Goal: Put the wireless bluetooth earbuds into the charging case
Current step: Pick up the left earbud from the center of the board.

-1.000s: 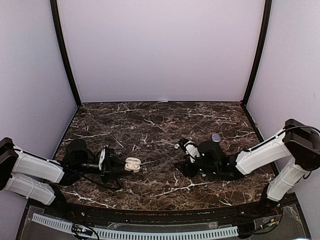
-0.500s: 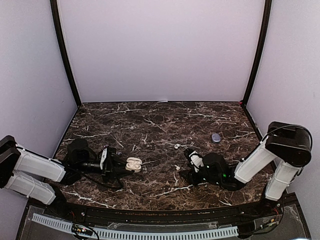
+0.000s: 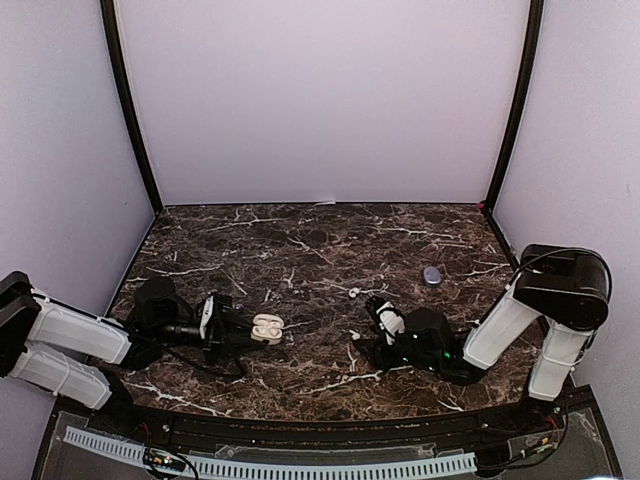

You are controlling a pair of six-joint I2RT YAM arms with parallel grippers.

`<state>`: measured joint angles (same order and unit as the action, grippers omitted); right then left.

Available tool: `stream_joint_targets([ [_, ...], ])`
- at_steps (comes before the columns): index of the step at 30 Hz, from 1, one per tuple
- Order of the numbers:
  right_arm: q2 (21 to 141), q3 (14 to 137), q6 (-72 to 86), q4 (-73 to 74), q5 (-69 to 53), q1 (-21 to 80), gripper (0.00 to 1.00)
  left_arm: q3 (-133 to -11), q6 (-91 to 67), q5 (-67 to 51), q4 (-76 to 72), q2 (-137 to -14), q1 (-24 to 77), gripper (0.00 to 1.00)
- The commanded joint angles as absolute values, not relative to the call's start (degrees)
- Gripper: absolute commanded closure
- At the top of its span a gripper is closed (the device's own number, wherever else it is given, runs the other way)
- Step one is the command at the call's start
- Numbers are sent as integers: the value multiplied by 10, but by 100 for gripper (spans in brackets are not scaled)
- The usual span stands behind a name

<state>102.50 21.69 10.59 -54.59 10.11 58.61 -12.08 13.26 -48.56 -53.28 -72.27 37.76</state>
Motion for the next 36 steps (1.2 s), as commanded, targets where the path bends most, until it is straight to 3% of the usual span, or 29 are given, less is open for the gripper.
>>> stream_joint_targets([
  [1, 1048, 211, 102, -561, 106, 594, 41, -126, 132, -493, -560, -727, 375, 89],
  [33, 1077, 274, 63, -469, 136, 604, 60, -119, 144, -488, -558, -721, 375, 90],
  [36, 1080, 277, 69, -462, 140, 604, 67, -118, 144, -488, -559, -721, 375, 90],
])
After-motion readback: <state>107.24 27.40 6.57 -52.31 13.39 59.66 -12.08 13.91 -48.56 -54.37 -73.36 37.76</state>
